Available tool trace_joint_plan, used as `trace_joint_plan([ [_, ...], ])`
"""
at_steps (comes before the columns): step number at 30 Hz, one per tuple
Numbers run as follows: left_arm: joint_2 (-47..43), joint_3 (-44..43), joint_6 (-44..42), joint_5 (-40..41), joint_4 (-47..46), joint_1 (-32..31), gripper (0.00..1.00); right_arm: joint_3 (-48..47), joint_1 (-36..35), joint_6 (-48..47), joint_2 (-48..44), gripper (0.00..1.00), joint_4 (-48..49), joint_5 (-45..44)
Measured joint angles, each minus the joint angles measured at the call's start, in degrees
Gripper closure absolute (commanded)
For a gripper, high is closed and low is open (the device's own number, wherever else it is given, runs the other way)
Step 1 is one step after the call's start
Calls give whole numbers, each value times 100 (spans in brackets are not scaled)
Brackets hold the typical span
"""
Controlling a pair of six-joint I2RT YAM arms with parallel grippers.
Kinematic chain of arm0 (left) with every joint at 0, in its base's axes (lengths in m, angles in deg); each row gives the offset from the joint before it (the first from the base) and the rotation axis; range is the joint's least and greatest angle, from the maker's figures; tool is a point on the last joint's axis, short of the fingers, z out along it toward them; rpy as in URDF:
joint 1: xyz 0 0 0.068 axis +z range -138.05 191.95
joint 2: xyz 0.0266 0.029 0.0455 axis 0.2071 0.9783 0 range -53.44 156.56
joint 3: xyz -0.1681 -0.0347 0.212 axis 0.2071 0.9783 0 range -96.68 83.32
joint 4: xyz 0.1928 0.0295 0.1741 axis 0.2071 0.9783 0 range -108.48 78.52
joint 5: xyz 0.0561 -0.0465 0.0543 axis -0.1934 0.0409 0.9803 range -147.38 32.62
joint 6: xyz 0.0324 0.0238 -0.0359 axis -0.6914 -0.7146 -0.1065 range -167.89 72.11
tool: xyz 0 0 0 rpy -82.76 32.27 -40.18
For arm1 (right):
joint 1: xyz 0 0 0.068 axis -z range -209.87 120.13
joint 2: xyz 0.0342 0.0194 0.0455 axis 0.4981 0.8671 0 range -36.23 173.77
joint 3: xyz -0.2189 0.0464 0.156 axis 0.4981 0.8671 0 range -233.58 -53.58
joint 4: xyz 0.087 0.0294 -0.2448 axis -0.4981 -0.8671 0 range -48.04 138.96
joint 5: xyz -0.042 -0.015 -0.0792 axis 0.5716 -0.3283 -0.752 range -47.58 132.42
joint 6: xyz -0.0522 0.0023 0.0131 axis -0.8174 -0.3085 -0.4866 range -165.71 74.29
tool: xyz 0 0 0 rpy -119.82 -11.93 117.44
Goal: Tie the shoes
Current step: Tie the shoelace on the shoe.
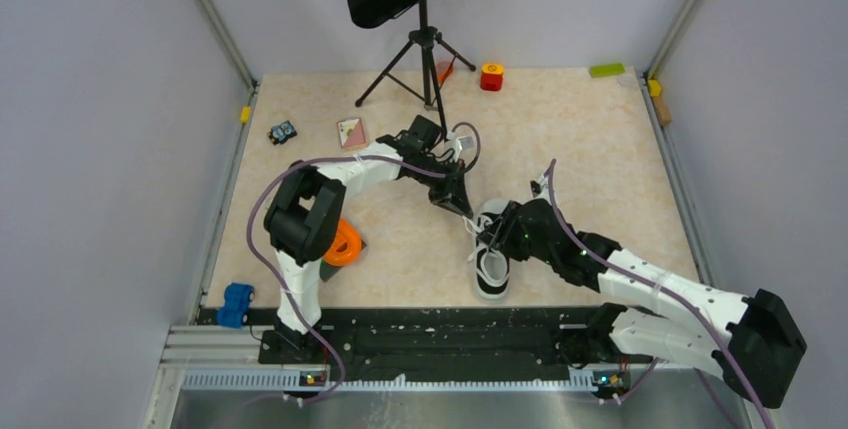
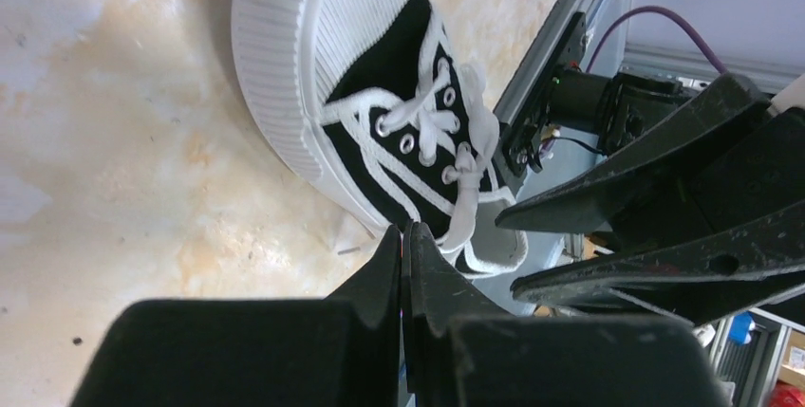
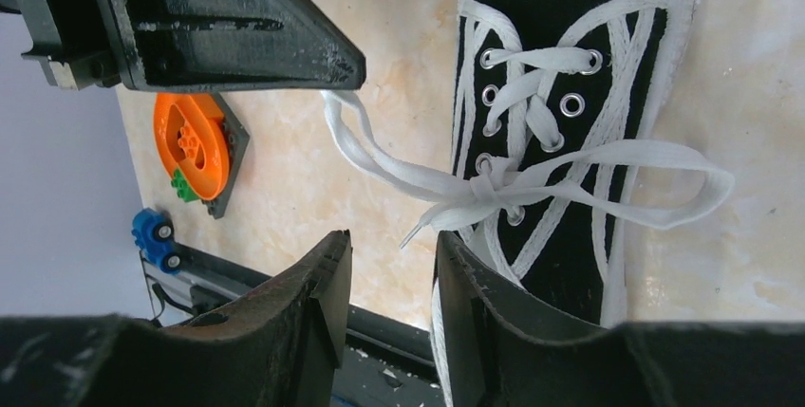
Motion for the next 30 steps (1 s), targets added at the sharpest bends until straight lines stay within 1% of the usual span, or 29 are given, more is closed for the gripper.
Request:
trace_joint_plan([
  [8, 308, -417, 0, 0, -9, 42, 100, 35, 0, 111, 273, 59, 122, -13],
  [16, 310, -452, 0, -20, -11, 52, 100, 39, 0, 199, 461, 58, 227, -111],
  [22, 310, -452, 0, -52, -13, 52, 100, 72, 0, 201, 501, 59, 262, -199],
  [26, 323, -457, 0, -85, -20, 52, 100, -22, -2, -284, 459, 58, 22, -190],
  [30, 433, -503, 2, -146, -33, 52, 100, -457, -7, -1386, 295, 58, -444, -177],
])
